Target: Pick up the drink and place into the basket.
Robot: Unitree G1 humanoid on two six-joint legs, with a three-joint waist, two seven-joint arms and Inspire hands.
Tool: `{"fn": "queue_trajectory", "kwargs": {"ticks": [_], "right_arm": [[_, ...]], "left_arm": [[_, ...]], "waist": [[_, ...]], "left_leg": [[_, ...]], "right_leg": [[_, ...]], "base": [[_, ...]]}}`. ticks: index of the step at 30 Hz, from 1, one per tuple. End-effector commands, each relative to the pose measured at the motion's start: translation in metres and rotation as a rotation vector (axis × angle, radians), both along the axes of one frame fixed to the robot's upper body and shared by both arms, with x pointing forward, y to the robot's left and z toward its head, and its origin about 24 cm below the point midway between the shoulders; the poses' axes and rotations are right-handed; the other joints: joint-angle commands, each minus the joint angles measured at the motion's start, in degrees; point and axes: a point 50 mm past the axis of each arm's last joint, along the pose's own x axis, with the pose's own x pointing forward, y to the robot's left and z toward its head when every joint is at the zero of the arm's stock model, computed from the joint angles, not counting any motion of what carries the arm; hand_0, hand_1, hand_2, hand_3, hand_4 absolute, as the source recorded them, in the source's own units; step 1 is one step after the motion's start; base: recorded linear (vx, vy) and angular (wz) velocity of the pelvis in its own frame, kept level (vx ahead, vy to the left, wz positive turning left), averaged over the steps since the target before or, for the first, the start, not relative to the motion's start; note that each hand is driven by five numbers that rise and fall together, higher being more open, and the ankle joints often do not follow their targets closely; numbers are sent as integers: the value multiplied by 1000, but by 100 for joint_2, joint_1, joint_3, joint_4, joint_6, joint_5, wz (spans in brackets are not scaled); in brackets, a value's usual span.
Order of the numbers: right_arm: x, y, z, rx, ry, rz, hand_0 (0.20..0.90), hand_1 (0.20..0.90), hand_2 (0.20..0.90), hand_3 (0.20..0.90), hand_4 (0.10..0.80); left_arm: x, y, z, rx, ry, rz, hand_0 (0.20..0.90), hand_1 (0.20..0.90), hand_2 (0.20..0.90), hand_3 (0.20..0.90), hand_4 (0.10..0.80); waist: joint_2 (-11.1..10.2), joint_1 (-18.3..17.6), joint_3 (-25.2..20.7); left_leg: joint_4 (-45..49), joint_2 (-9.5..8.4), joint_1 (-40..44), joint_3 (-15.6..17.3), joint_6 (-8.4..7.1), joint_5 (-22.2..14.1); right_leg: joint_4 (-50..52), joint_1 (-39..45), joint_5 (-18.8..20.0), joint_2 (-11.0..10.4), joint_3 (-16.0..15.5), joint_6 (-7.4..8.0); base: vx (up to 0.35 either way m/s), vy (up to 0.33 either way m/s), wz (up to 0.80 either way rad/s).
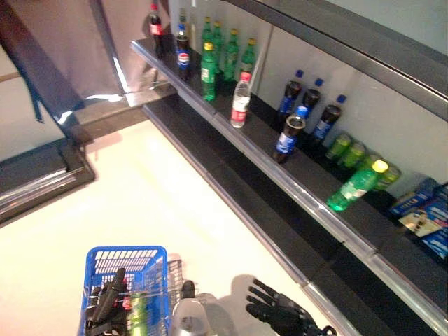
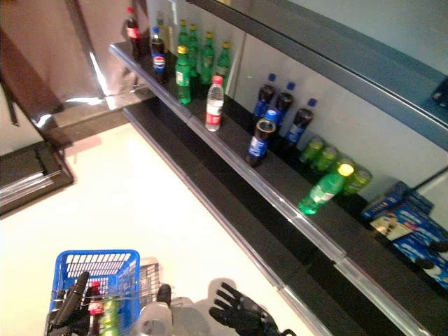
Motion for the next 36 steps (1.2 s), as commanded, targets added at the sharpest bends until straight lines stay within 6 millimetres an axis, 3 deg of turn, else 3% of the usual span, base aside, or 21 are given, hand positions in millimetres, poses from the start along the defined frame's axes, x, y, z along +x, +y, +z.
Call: {"fn": "queue_trajectory", "kwargs": {"ticks": [1, 4, 7, 8, 9, 11, 13, 15, 16, 18, 20, 21, 22, 23, 26, 27, 29, 31, 32, 33, 36], "right_arm": [[12, -25, 2, -126, -66, -72, 900, 900, 900, 900, 800], [5, -25, -18, -239, 63, -185, 900, 900, 900, 900, 800], [-1, -28, -24, -287, 122, -298, 900, 900, 900, 900, 800], [-6, -30, -26, -270, 137, -375, 900, 900, 900, 900, 800], [-9, -31, -26, -265, 143, -423, 900, 900, 900, 900, 800], [-21, -38, -29, -292, 144, -454, 900, 900, 900, 900, 800], [-26, -47, -30, -335, 148, -425, 900, 900, 900, 900, 800], [-26, -53, -31, -334, 169, -457, 900, 900, 900, 900, 800], [-28, -55, -33, -338, 192, -477, 900, 900, 900, 900, 800], [-31, -54, -37, -361, 251, -476, 900, 900, 900, 900, 800], [-31, -52, -40, -404, 293, -421, 900, 900, 900, 900, 800], [-37, -54, -42, -427, 322, -397, 900, 900, 900, 900, 800], [-43, -53, -45, -445, 364, -380, 900, 900, 900, 900, 800], [-46, -53, -46, -457, 398, -364, 900, 900, 900, 900, 800], [-59, -58, -49, -533, 449, -274, 900, 900, 900, 900, 800], [-58, -61, -49, -562, 450, -231, 900, 900, 900, 900, 800], [-51, -60, -48, -577, 428, -182, 900, 900, 900, 900, 800], [-42, -59, -47, -581, 401, -151, 900, 900, 900, 900, 800], [-37, -60, -46, -595, 384, -143, 900, 900, 900, 900, 800], [-39, -62, -46, -607, 392, -163, 900, 900, 900, 900, 800], [-39, -64, -46, -615, 398, -202, 900, 900, 900, 900, 800]], "left_arm": [[91, 9, 84, 305, -460, -196, 300, 300, 300, 200, 100], [102, 1, 87, 278, -426, -266, 300, 300, 300, 200, 100], [110, -7, 91, 262, -430, -342, 300, 300, 300, 200, 100], [112, -10, 92, 263, -432, -375, 300, 300, 300, 200, 100], [113, -12, 92, 260, -436, -388, 300, 300, 300, 200, 100], [115, -18, 92, 258, -456, -412, 300, 300, 300, 200, 100], [122, -22, 98, 251, -486, -396, 300, 300, 300, 200, 100], [130, -30, 99, 242, -492, -403, 300, 300, 300, 200, 100], [133, -35, 99, 230, -488, -413, 300, 300, 300, 200, 100], [135, -39, 98, 216, -482, -420, 300, 300, 300, 200, 100], [133, -40, 93, 196, -474, -415, 300, 300, 300, 200, 100], [131, -41, 88, 187, -463, -413, 300, 300, 300, 200, 100], [130, -44, 82, 162, -439, -395, 300, 300, 300, 200, 100], [128, -47, 78, 132, -426, -377, 300, 300, 300, 200, 100], [124, -54, 65, 78, -410, -350, 300, 300, 300, 200, 100], [122, -58, 59, 84, -390, -353, 300, 300, 300, 200, 100], [119, -59, 51, 61, -375, -321, 300, 300, 300, 200, 100], [116, -54, 48, 78, -353, -307, 300, 300, 300, 200, 100], [110, -50, 41, 91, -312, -305, 300, 300, 300, 200, 100], [104, -47, 34, 87, -272, -310, 300, 300, 300, 200, 100], [94, -50, 21, 88, -194, -324, 300, 300, 300, 200, 100]], "waist": [[271, -276, -470], [191, -244, -450], [253, -355, -447], [279, -526, -454], [305, -632, -478], [269, -842, -514], [262, -1047, -510], [161, -1213, -541], [95, -1280, -546], [10, -1281, -518], [3, -1279, -464], [33, -1284, -475], [92, -1353, -543], [131, -1373, -568], [51, -1298, -593], [45, -1229, -561], [8, -1052, -509], [-15, -926, -484], [-3, -899, -546], [73, -885, -621], [157, -774, -682]], "left_leg": [[703, 98, 110, -71, -484, -404], [1041, -278, 232, 13, -26, -944], [1012, -485, 365, -85, 229, -1108], [891, -617, 421, -285, 341, -1171], [745, -650, 423, -367, 413, -1062], [481, -890, 496, -627, 482, -1012], [260, -1012, 570, -746, 479, -975], [164, -1135, 571, -782, 460, -1049], [139, -1234, 627, -826, 466, -1162], [200, -1282, 768, -745, 436, -1422], [538, -1237, 872, -753, 458, -1700], [884, -1194, 899, -760, 496, -1892], [1271, -1093, 983, -815, 386, -1602], [1780, -1028, 954, -878, 215, -1209], [4245, -851, 260, -867, -102, -487], [4573, -826, -217, -925, -116, -256], [4114, -1026, -733, -1043, 35, -377], [3200, -1076, -734, -1134, 116, -490], [1758, -986, -352, -1209, 219, -742], [221, -823, -97, -1415, 114, -530], [-816, -566, -171, -2077, -142, 105]], "right_leg": [[232, -551, 688, -8, 336, -167], [943, -649, 1313, -665, 650, 84], [1855, -1033, 1404, -736, 1215, 90], [2387, -1288, 1261, -347, 1787, 28], [2475, -1425, 1220, -36, 1980, -107], [2262, -1596, 1080, 689, 2317, -217], [1311, -1835, 944, 1119, 2569, -398], [-48, -1991, 1069, 1413, 2823, -505], [-506, -2206, 1436, 1460, 2865, -431], [-787, -2680, 1981, 1380, 2348, -257], [-420, -2881, 1970, 1427, 2264, -326], [-326, -2793, 1796, 1435, 2274, -466], [-158, -2710, 1557, 1639, 2498, -653], [-42, -2605, 1407, 1741, 2503, -762], [-202, -2138, 1244, 1691, 2288, -1072], [-265, -1915, 1212, 1704, 2371, -1144], [-358, -1675, 1203, 1677, 2609, -1079], [-461, -1532, 1170, 1673, 2826, -1007], [-587, -1475, 1134, 1671, 3011, -905], [-665, -1426, 1076, 1736, 3129, -865], [-749, -1301, 982, 1809, 3536, -823]], "base": [[331, 482, 19], [374, 518, 23], [292, 364, 67], [313, 355, 61], [281, 279, 80], [268, 174, 125], [351, 99, 93], [361, -28, 2], [379, -57, 5], [313, -54, -8], [394, -23, -2], [575, -20, 6], [448, -26, 5], [375, -48, 15], [357, -46, 45], [441, 61, 31], [325, 146, -3], [303, 210, -25], [481, 359, -51], [547, 410, -48], [345, 271, -23]]}}
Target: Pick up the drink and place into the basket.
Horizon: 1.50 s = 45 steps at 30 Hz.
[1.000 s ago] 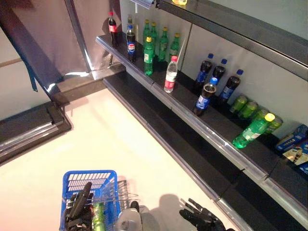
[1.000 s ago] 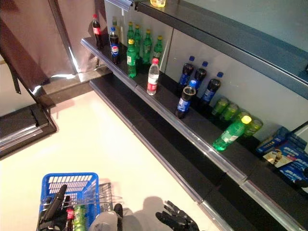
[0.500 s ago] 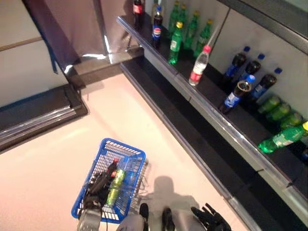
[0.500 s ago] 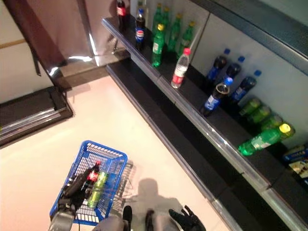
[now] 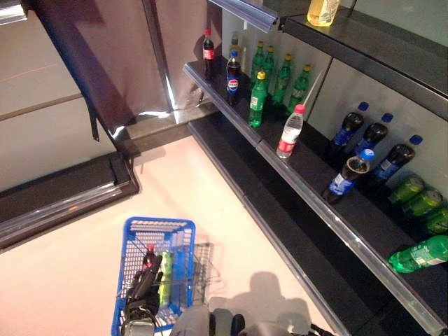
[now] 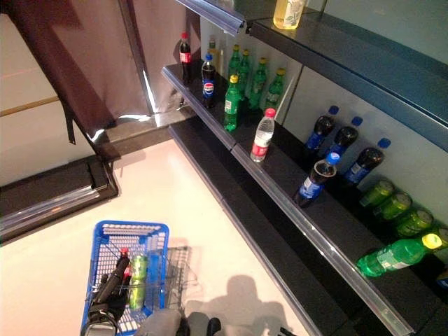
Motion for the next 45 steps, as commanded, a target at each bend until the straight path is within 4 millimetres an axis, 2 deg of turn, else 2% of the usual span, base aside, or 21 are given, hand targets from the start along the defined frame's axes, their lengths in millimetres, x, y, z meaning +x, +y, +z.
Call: {"fn": "queue_trajectory", "kwargs": {"ticks": [1, 3, 5, 7, 8, 9, 11, 13, 16, 18, 20, 23, 26, 31, 33, 36, 37, 39, 41, 42, 45], "right_arm": [[-9, -12, 2, -51, 8, -27, 900, 900, 900, 900, 800], [-2, -10, 2, -45, -14, -31, 900, 900, 900, 900, 800], [-1, -7, 1, -44, -12, -30, 900, 900, 900, 900, 800], [-11, -3, -1, -50, 24, -17, 900, 900, 900, 900, 800], [-18, 1, -3, -46, 34, -11, 900, 900, 900, 900, 800], [-19, 1, -3, -45, 33, -10, 900, 900, 900, 900, 800], [-18, 6, -3, -47, 10, 36, 900, 900, 900, 900, 800], [-10, 9, -2, -54, -25, 80, 900, 900, 900, 900, 800], [-3, 11, -2, -26, -17, 45, 900, 900, 900, 900, 800], [-5, 9, -2, -22, 0, 42, 900, 900, 900, 900, 800], [-7, 7, -2, -19, 14, 50, 900, 900, 900, 900, 800], [-5, 7, -2, -7, 11, 64, 900, 900, 900, 900, 800], [-4, 7, -3, -15, 30, 64, 900, 900, 900, 900, 800], [2, 2, 0, -75, 2, 200, 900, 900, 900, 900, 800], [13, 2, 3, -107, -35, 288, 900, 900, 900, 900, 800], [26, 5, 6, -115, -79, 325, 900, 900, 900, 900, 800], [28, 5, 6, -115, -85, 330, 900, 900, 900, 900, 800], [32, 7, 7, -113, -106, 345, 900, 900, 900, 900, 800], [35, 10, 9, -111, -128, 367, 900, 900, 900, 900, 800], [41, 12, 10, -113, -140, 390, 900, 900, 900, 900, 800], [43, 17, 11, -120, -139, 400, 900, 900, 900, 900, 800]], "left_arm": [[41, -4, 33, 122, -278, -142, 300, 300, 300, 200, 100], [37, -8, 25, 106, -252, -139, 300, 300, 300, 200, 100], [42, -10, 23, 102, -233, -147, 300, 300, 300, 200, 100], [48, -16, 19, 92, -189, -196, 300, 300, 300, 200, 100], [49, -18, 18, 122, -174, -249, 300, 300, 300, 200, 100], [49, -18, 18, 126, -172, -251, 300, 300, 300, 200, 100], [45, -14, 17, 154, -157, -267, 300, 300, 300, 200, 100], [38, -4, 17, 171, -139, -258, 300, 300, 300, 200, 100], [33, 2, 12, 176, -101, -262, 300, 300, 300, 200, 100], [32, 1, 9, 166, -83, -264, 300, 300, 300, 200, 100], [30, -4, 6, 159, -59, -266, 300, 300, 300, 200, 100], [23, -7, 1, 157, -35, -249, 300, 300, 300, 200, 100], [13, -10, -8, 112, 9, -183, 300, 300, 300, 200, 100], [0, -15, -15, 105, 22, -153, 300, 300, 300, 200, 100], [-2, -9, -16, 83, 23, -110, 300, 300, 300, 200, 100], [-2, -3, -16, 78, 11, -117, 300, 300, 300, 200, 100], [-1, -4, -15, 78, 13, -118, 300, 300, 300, 200, 100], [-1, -4, -16, 64, 15, -106, 300, 300, 300, 200, 100], [-5, -3, -17, 67, 17, -103, 300, 300, 300, 200, 100], [-6, -1, -18, 66, 23, -90, 300, 300, 300, 200, 100], [-1, -1, -16, 58, 41, -87, 300, 300, 300, 200, 100]], "waist": [[97, 158, -214], [74, 182, -193], [93, 89, -189], [80, -49, -111], [42, -90, -137], [36, -92, -140], [101, -114, -140], [194, -100, -97], [143, -106, -80], [34, -96, -95], [-90, -36, -71], [-226, 95, 49], [-290, 46, 55], [-255, -3, -72], [-192, 42, -45], [-165, 66, -36], [-120, 94, -26], [-22, 175, -1], [-39, 323, 131], [-95, 359, 180], [-58, 356, 220]], "left_leg": [[-358, 346, -54, -387, -55, 1103], [-144, 426, -162, -487, -61, 1036], [-88, 528, -33, -198, -58, 926], [485, 404, -11, 119, 92, 540], [582, 263, 47, 188, 227, 441], [586, 248, 55, 194, 241, 434], [385, 164, 357, 356, 424, 420], [181, 154, 686, 536, 460, 382], [22, 78, 891, 661, 349, 359], [15, -42, 953, 751, 292, 324], [107, -137, 960, 1008, 184, 266], [544, -140, 730, 1309, 46, 191], [1643, -46, 526, 1528, 213, -311], [3905, 32, 365, 1224, 157, -60], [3201, -47, 332, 917, 184, -120], [1636, 95, 737, 737, 116, -84], [989, 245, 885, 713, 37, 23], [-288, 684, 860, 454, -266, 777], [-449, 955, 480, -22, -399, 1271], [-183, 899, 436, -87, -331, 961], [124, 693, 379, -49, -280, 794]], "right_leg": [[-192, -96, 292, -209, -230, 887], [-98, -86, 184, -385, -137, 965], [119, -103, 47, -555, -249, 1036], [758, -72, -195, -807, -305, 1130], [1094, -136, -84, -882, -385, 1207], [1125, -148, -69, -891, -390, 1219], [2334, -630, 427, -988, -621, 1431], [2733, -968, 574, -1000, -874, 1457], [1684, -744, 304, -607, -1210, 1292], [718, -463, 327, -495, -1386, 1181], [-267, -230, 590, -442, -1676, 1169], [-651, -75, 817, -455, -1895, 1150], [-304, -119, 618, -594, -1744, 988], [-111, -210, 496, -669, -2099, 736], [27, -316, 517, -690, -1973, 816], [-29, -337, 489, -679, -1858, 916], [-87, -240, 449, -657, -1844, 947], [-213, -67, 366, -610, -1722, 1029], [-172, 63, 250, -616, -1488, 1012], [-45, 57, 152, -781, -1445, 1054], [234, 10, 137, -1018, -1526, 1142]], "base": [[233, 235, -53], [245, 344, -84], [361, 488, -99], [476, 549, -58], [294, 310, 5], [298, 333, 4], [199, 299, -25], [224, 289, -49], [263, 138, -51], [257, 42, -11], [243, 19, -19], [170, 1, -48], [248, 41, -26], [307, 43, -17], [321, 173, -18], [329, 197, 5], [338, 229, 11], [325, 240, -1], [266, 263, -22], [250, 366, -28], [177, 322, -42]]}}
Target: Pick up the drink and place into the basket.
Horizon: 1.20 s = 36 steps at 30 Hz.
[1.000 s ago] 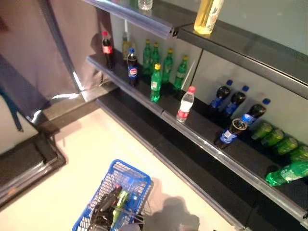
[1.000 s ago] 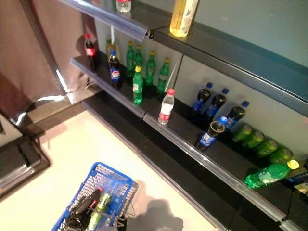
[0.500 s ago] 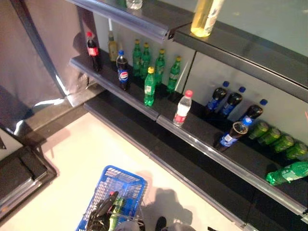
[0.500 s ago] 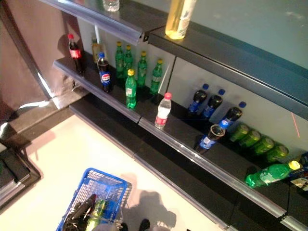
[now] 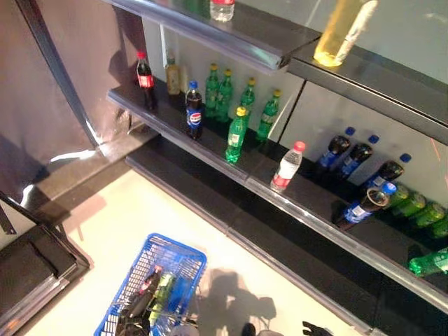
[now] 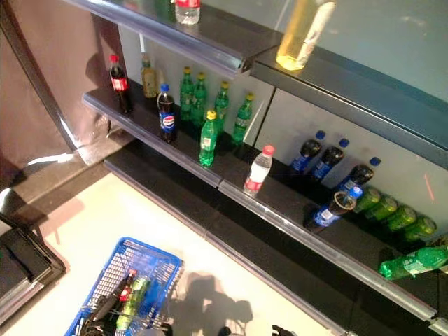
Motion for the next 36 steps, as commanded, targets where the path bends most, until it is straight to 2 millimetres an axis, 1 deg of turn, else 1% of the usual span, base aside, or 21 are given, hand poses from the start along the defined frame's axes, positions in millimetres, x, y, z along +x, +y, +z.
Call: {"fn": "queue_trajectory", "kwargs": {"ticks": [1, 3, 4, 5, 6, 9, 10, 11, 13, 14, 15, 16, 17, 19, 22, 24, 25, 27, 30, 33, 36], "right_arm": [[29, 2, 10, -1, -131, 21, 900, 900, 900, 900, 800], [22, 6, 8, 12, -125, 51, 900, 900, 900, 900, 800], [23, 11, 9, 13, -129, 106, 900, 900, 900, 900, 800], [24, 13, 9, 14, -135, 118, 900, 900, 900, 900, 800], [29, 18, 11, 21, -154, 171, 900, 900, 900, 900, 800], [63, 44, 34, 82, -283, 355, 900, 900, 900, 900, 800], [78, 54, 49, 122, -363, 435, 900, 900, 900, 900, 800], [86, 59, 59, 142, -401, 467, 900, 900, 900, 900, 800], [109, 73, 102, 195, -581, 626, 900, 900, 900, 900, 800], [122, 79, 135, 222, -731, 703, 900, 900, 900, 900, 800], [125, 80, 144, 229, -777, 718, 900, 900, 900, 900, 800], [132, 82, 169, 233, -903, 751, 900, 900, 900, 900, 800], [136, 82, 185, 234, -959, 759, 900, 900, 900, 900, 800], [145, 76, 223, 250, -1151, 744, 900, 900, 900, 900, 800], [156, 64, 264, 184, -1383, 650, 900, 900, 900, 900, 800], [165, 57, 284, 138, -1493, 553, 900, 900, 900, 900, 800], [167, 55, 288, 135, -1520, 521, 900, 900, 900, 900, 800], [179, 46, 302, 43, -1611, 375, 900, 900, 900, 900, 800], [192, 36, 315, -24, -1666, 197, 900, 900, 900, 900, 800], [202, 32, 321, -82, -1683, 82, 900, 900, 900, 900, 800], [210, 30, 324, -134, -1676, 25, 900, 900, 900, 900, 800]], "left_arm": [[46, -18, 18, -9, -242, -71, 300, 300, 300, 200, 100], [52, -14, 22, 31, -246, -133, 300, 300, 300, 200, 100], [54, -10, 24, 51, -241, -155, 300, 300, 300, 200, 100], [54, -9, 24, 52, -239, -153, 300, 300, 300, 200, 100], [53, -5, 25, 49, -237, -132, 300, 300, 300, 200, 100], [49, 7, 29, 59, -237, -96, 300, 300, 300, 200, 100], [47, 12, 31, 73, -233, -98, 300, 300, 300, 200, 100], [47, 14, 31, 78, -229, -97, 300, 300, 300, 200, 100], [42, 21, 31, 88, -212, -83, 300, 300, 300, 200, 100], [36, 22, 28, 84, -198, -66, 300, 300, 300, 200, 100], [34, 21, 27, 80, -192, -62, 300, 300, 300, 200, 100], [28, 19, 23, 71, -178, -56, 300, 300, 300, 200, 100], [24, 16, 21, 66, -171, -53, 300, 300, 300, 200, 100], [16, 7, 16, 46, -148, -50, 300, 300, 300, 200, 100], [10, -9, 10, 22, -105, -81, 300, 300, 300, 200, 100], [9, -17, 8, 12, -87, -105, 300, 300, 300, 200, 100], [9, -18, 7, 11, -84, -111, 300, 300, 300, 200, 100], [9, -24, 7, 5, -72, -144, 300, 300, 300, 200, 100], [7, -27, 6, 0, -58, -174, 300, 300, 300, 200, 100], [5, -30, 4, -8, -43, -208, 300, 300, 300, 200, 100], [4, -32, 3, -17, -37, -254, 300, 300, 300, 200, 100]], "waist": [[274, 19, 191], [317, 9, 181], [338, 15, 173], [346, 15, 174], [354, 15, 176], [307, 51, 193], [273, 56, 189], [250, 51, 183], [171, 1, 131], [137, -27, 77], [139, -34, 61], [141, -53, 21], [149, -63, -9], [174, -79, -88], [274, -45, -185], [338, 14, -224], [350, 27, -227], [422, 123, -268], [501, 228, -268], [575, 317, -243], [653, 393, -142]], "left_leg": [[-53, 529, -621, -756, -632, 614], [-98, 460, -493, -677, -555, 574], [-154, 409, -367, -644, -491, 518], [-178, 397, -313, -632, -465, 490], [-208, 378, -226, -603, -425, 441], [-192, 423, -58, -448, -365, 297], [-190, 465, -28, -405, -365, 263], [-186, 485, -20, -389, -368, 250], [-221, 558, 37, -347, -392, 235], [-303, 607, 100, -338, -416, 247], [-342, 621, 129, -339, -424, 256], [-416, 647, 178, -337, -439, 277], [-465, 658, 208, -337, -449, 290], [-581, 678, 270, -338, -476, 317], [-719, 687, 340, -360, -502, 357], [-758, 674, 364, -396, -506, 367], [-763, 672, 371, -404, -507, 367], [-774, 655, 386, -444, -514, 370], [-717, 622, 378, -506, -513, 371], [-603, 580, 332, -571, -511, 367], [-402, 531, 213, -618, -518, 376]], "right_leg": [[-257, 587, 222, 91, -180, 172], [-177, 603, 251, -22, -202, 239], [-119, 553, 322, -133, -215, 344], [-86, 529, 351, -170, -216, 386], [-36, 498, 406, -231, -210, 453], [-37, 550, 515, -430, -361, 610], [-76, 585, 490, -431, -403, 611], [-92, 599, 479, -420, -412, 606], [-178, 666, 423, -353, -413, 572], [-245, 717, 376, -309, -418, 547], [-267, 739, 363, -295, -420, 540], [-300, 770, 331, -267, -414, 524], [-319, 789, 315, -258, -412, 517], [-355, 818, 285, -244, -417, 511], [-395, 862, 255, -253, -479, 497], [-417, 895, 249, -266, -534, 482], [-417, 903, 247, -269, -547, 479], [-418, 948, 234, -287, -635, 462], [-352, 991, 205, -327, -768, 434], [-212, 989, 154, -371, -900, 404], [11, 929, 88, -416, -1057, 354]], "base": [[198, 284, -42], [210, 227, -18], [147, 145, -12], [127, 127, -18], [79, 60, -17], [40, -33, -21], [3, -104, -12], [3, -133, -7], [22, -133, -2], [37, -92, 0], [42, -83, -4], [33, -42, -7], [36, -40, -7], [36, -9, -3], [43, 41, -2], [42, 52, -1], [59, 54, 0], [81, 61, 3], [94, 59, 15], [119, 75, 29], [84, 75, 29]]}}
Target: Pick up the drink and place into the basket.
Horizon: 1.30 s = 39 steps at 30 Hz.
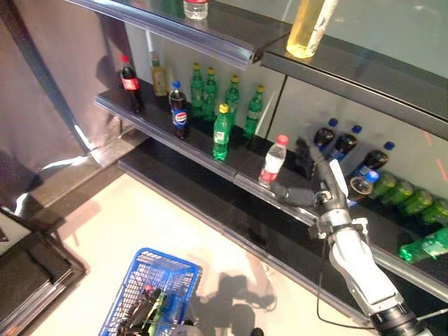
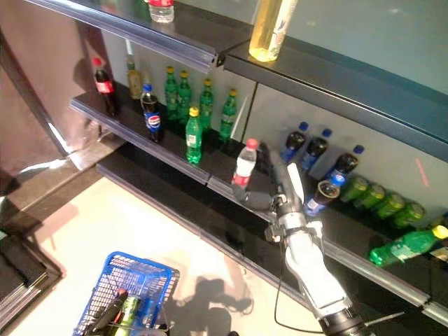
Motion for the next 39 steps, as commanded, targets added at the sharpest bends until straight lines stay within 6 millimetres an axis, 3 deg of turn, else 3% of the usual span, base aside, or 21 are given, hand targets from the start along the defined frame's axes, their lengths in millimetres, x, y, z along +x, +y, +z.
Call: {"fn": "queue_trajectory", "kwargs": {"ticks": [1, 8, 14, 18, 28, 39], "right_arm": [[14, -10, 53, 16, -237, -111, 900, 900, 900, 900, 800], [26, -16, 58, 103, -327, -426, 900, 900, 900, 900, 800], [27, -14, 80, 177, -520, -650, 900, 900, 900, 900, 800], [27, -10, 90, 209, -558, -667, 900, 900, 900, 900, 800], [35, -12, 109, 264, -552, -600, 900, 900, 900, 900, 800], [48, -12, 181, 294, -695, -540, 900, 900, 900, 900, 800]], "left_arm": [[18, -26, 4, -24, -108, -208, 300, 300, 300, 200, 100], [35, -37, 8, -44, -148, -263, 300, 300, 300, 200, 100], [63, -47, 18, -63, -251, -281, 300, 300, 300, 200, 100], [78, -53, 27, -71, -343, -284, 300, 300, 300, 200, 100], [96, -62, 38, -107, -447, -287, 300, 300, 300, 200, 100], [113, -47, 52, -76, -508, -295, 300, 300, 300, 200, 100]], "waist": [[238, 245, -244], [429, 355, 237], [661, 264, 917], [727, 225, 1267], [812, 223, 1755], [739, 490, 1900]], "left_leg": [[479, 77, -460, -220, -140, 35], [965, -95, -1007, -434, -91, 40], [1312, -229, -1510, -395, -4, -1], [1496, -286, -1742, -388, 33, -37], [1732, -334, -2025, -418, 71, -53], [2188, -363, -3266, -473, 189, -139]], "right_leg": [[1135, -170, -517, -402, -307, 152], [1655, -664, -598, -503, -366, 70], [2007, -1162, -625, -652, -240, 59], [2074, -1333, -598, -735, -170, 73], [2254, -1549, -609, -784, -119, 40], [2440, -2687, -539, -730, -8, 22]], "base": [[44, 75, 41], [-39, 54, 25], [-159, 69, 0], [-102, 22, -13], [-10, 0, -4], [0, -9, 0]]}}
